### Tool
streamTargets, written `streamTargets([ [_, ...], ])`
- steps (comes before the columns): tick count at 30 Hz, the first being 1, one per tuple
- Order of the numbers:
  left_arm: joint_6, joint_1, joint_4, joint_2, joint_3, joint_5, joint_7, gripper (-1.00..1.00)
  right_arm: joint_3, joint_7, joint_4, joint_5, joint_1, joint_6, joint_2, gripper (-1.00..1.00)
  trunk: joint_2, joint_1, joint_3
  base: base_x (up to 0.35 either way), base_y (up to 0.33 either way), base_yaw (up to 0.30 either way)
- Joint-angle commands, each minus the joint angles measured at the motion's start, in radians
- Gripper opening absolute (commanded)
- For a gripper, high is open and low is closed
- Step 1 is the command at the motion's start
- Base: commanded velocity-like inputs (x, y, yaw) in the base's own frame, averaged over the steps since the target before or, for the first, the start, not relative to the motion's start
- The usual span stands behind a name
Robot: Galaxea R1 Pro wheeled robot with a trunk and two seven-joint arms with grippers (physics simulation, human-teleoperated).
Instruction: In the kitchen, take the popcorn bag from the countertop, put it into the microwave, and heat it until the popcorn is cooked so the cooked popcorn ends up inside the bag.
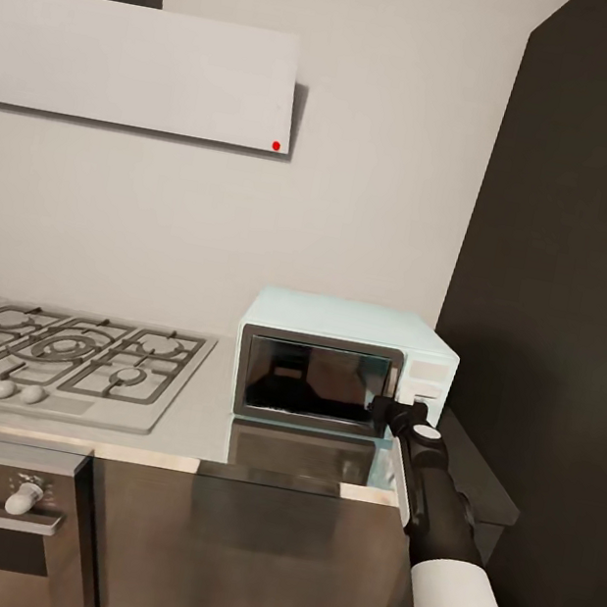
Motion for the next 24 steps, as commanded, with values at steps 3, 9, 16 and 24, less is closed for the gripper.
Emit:
streamTargets([
  [3,-0.001,0.000,0.000,-0.001,-0.001,0.010,0.001,1.00,0.002,0.002,0.006,-0.006,-0.007,0.000,0.002,-1.00,0.000,0.000,-0.001,-0.013,0.000,0.000],
  [9,-0.001,0.000,0.000,-0.002,0.001,0.010,0.001,1.00,0.001,0.000,0.005,-0.002,-0.007,-0.001,0.002,-1.00,0.000,0.000,-0.001,-0.248,0.000,0.000],
  [16,-0.001,0.000,0.000,-0.001,0.000,0.010,0.001,1.00,0.001,-0.001,0.005,0.000,-0.007,-0.002,0.002,-1.00,0.000,0.000,-0.001,-0.296,0.000,0.000],
  [24,-0.001,-0.001,0.000,-0.001,0.001,0.010,0.001,1.00,0.001,-0.001,0.005,0.000,-0.007,-0.001,0.002,-1.00,0.000,0.000,-0.001,-0.123,0.002,0.000],
])
